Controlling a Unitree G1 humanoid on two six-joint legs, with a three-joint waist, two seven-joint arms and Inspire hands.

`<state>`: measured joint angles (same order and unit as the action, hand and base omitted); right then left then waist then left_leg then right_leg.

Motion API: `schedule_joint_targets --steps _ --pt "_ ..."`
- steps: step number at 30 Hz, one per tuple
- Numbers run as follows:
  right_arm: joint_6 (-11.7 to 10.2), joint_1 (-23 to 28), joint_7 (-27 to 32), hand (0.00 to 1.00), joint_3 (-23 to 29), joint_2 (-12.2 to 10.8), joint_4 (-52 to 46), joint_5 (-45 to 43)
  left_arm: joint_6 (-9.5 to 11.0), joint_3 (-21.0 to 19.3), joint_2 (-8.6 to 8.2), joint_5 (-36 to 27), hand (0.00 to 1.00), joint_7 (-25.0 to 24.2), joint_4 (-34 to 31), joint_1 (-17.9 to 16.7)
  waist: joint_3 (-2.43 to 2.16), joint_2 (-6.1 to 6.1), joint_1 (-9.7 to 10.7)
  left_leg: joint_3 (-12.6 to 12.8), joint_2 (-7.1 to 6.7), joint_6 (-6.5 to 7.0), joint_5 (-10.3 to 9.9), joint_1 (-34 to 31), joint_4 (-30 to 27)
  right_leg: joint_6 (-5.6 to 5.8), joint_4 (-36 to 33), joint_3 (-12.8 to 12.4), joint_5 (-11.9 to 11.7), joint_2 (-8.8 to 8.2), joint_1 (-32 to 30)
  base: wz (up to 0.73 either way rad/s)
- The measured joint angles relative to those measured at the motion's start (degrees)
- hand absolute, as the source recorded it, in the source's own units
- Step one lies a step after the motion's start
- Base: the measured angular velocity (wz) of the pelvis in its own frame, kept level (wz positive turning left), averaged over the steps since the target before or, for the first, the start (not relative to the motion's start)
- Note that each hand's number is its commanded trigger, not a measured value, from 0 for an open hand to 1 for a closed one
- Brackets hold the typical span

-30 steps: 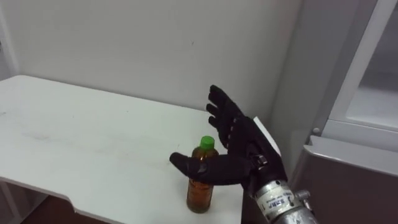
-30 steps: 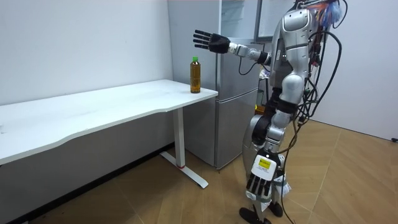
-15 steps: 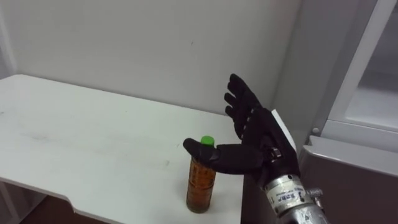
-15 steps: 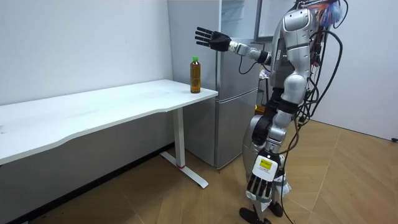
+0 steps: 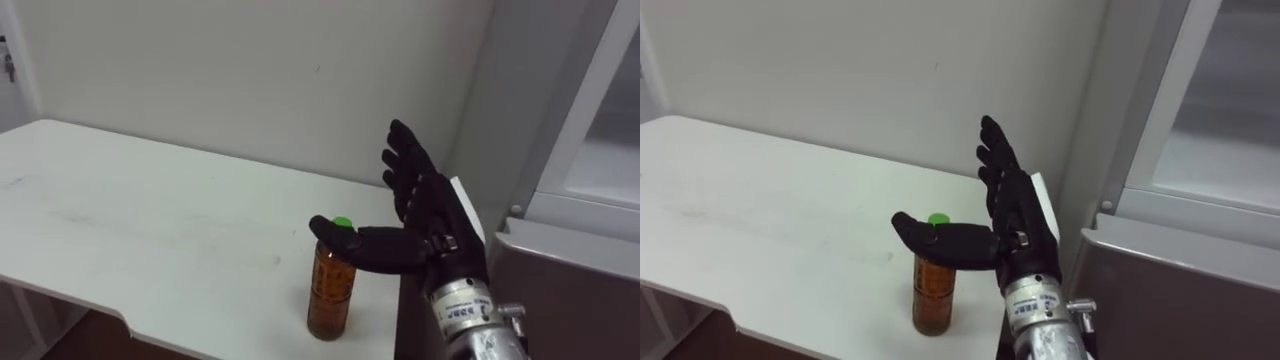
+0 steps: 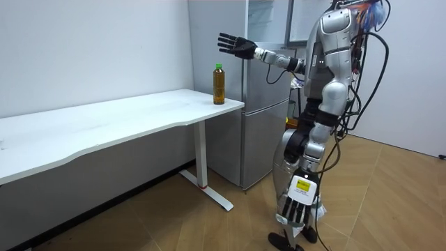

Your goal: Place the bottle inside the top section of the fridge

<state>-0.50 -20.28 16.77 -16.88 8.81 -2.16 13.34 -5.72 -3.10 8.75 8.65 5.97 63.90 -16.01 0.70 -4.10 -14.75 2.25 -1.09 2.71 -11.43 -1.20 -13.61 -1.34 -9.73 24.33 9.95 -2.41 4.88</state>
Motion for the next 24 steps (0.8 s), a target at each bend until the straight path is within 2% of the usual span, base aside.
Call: schedule_joint_targets --steps 11,15,18,24 --pt "0.0 -1.1 1.5 0.0 -2.1 -0.8 7.3 -0.4 -0.6 1.1 -0.3 1.0 0.0 0.1 -1.0 0.2 -0.05 0.12 -2.8 -1.4 -0.62 0.2 0.3 -0.3 0.0 0.2 0.0 1.1 0.1 -0.38 0.1 0.07" --pt "0.2 -2.0 2.5 0.0 -2.2 -0.8 11.3 -0.4 -1.5 1.4 -0.34 1.0 0.0 0.1 -1.6 0.1 -0.2 -0.12 -3.2 -2.3 -1.0 0.47 0.6 -0.7 0.0 0.4 0.0 2.6 0.1 -0.74 0.2 0.14" --pt "0.4 -2.2 3.4 0.0 -2.2 -0.7 13.0 -0.4 -2.1 1.5 -0.37 1.1 0.0 0.1 -2.2 -0.6 -0.25 -0.22 -3.2 -2.8 -1.35 0.62 0.9 -0.6 0.1 0.55 0.0 2.8 0.1 -1.0 0.4 0.09" --pt "0.5 -2.2 4.1 0.0 -2.2 -0.6 14.4 -0.5 -3.2 1.5 -0.5 1.1 0.0 0.1 -4.6 -1.8 -0.09 -0.57 -3.2 -3.3 -1.72 0.82 1.1 -0.5 0.2 0.72 0.0 3.2 0.2 -1.32 0.7 0.05"
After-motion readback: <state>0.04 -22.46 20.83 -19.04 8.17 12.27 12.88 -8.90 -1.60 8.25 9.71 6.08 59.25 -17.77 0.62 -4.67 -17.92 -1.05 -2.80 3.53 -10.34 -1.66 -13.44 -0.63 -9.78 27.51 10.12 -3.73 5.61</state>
